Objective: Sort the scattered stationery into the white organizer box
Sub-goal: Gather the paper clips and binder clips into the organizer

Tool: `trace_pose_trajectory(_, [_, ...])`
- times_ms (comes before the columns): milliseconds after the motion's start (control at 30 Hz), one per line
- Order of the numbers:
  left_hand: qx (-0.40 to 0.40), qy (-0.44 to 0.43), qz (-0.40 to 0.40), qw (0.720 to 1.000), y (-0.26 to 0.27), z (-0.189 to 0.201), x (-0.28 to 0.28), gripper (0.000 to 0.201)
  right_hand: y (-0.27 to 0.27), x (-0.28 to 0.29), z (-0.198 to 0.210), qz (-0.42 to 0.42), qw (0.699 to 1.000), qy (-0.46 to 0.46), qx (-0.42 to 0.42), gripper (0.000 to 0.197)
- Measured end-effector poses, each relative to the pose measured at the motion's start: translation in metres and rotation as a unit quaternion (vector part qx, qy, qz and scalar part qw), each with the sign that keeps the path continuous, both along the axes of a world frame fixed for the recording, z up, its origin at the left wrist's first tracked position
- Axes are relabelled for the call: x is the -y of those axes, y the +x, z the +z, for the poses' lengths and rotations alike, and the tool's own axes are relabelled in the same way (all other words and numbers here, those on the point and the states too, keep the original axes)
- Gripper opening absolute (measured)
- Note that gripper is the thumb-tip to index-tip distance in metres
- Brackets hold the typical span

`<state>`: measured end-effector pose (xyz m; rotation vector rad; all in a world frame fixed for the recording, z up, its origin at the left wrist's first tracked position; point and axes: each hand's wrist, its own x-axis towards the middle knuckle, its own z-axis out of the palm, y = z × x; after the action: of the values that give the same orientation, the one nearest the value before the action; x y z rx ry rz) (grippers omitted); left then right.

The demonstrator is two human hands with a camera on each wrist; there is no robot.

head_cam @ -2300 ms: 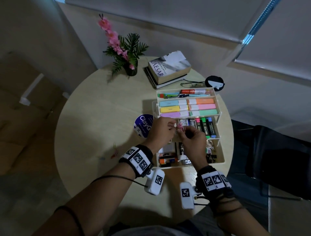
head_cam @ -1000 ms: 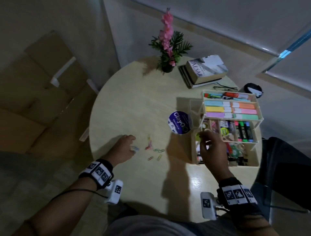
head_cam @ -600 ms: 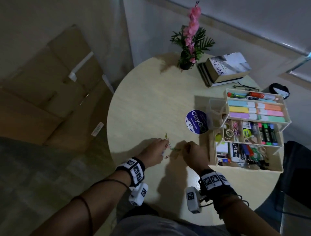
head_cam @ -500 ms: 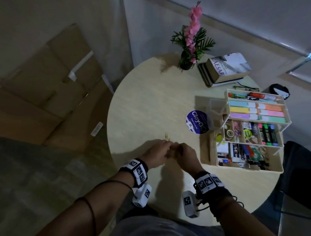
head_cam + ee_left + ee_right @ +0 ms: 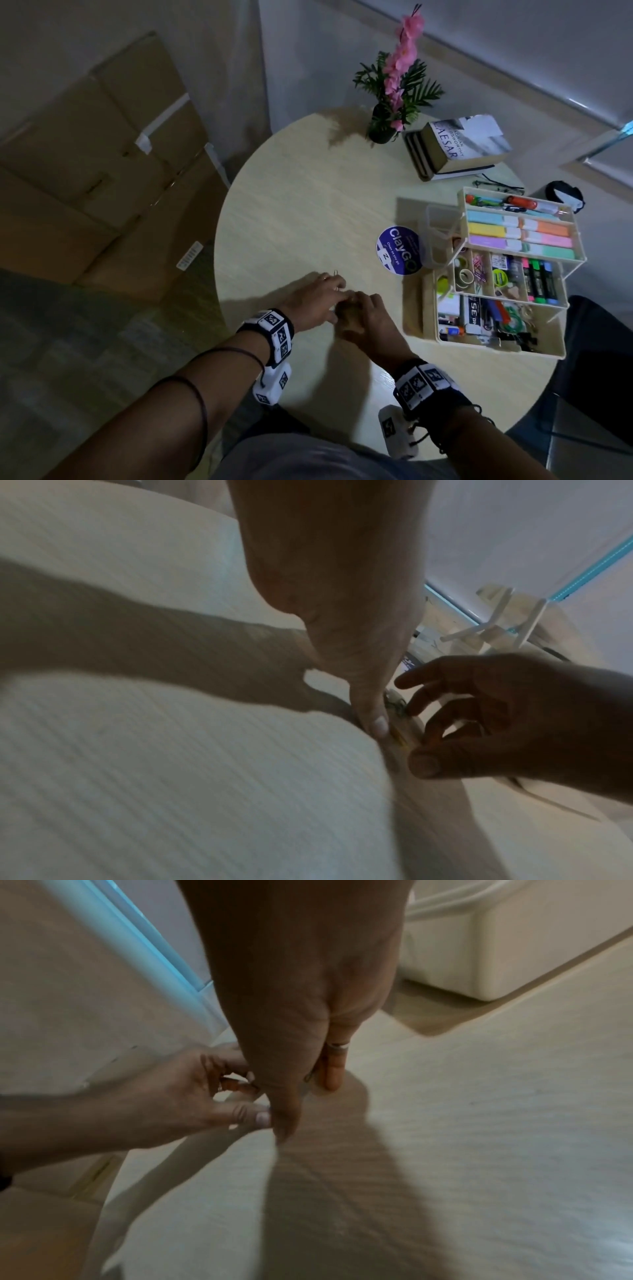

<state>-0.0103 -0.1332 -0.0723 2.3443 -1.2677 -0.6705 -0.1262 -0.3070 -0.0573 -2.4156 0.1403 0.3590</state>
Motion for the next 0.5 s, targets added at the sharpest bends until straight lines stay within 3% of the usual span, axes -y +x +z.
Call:
trace_pose_trajectory(133, [0.007, -0.002, 0.037, 0.999, -0.006, 0.002, 0.002, 0.020, 0.010, -0.011, -0.010, 0.035, 0.998, -0.037, 0.041, 0.039])
trace_pose_trajectory(200, [0.011, 0.016, 0.043, 0.999, -0.009, 0.004, 0.004, 0.018, 0.015, -0.013, -0.018, 0.029, 0.998, -0.050, 0.033, 0.021])
trace_pose_trajectory(500, [-0.010, 0.017, 0.118, 0.993, -0.011, 0.001, 0.001, 0.013, 0.026, -0.009, -0.016, 0.054, 0.990, -0.117, 0.051, 0.011])
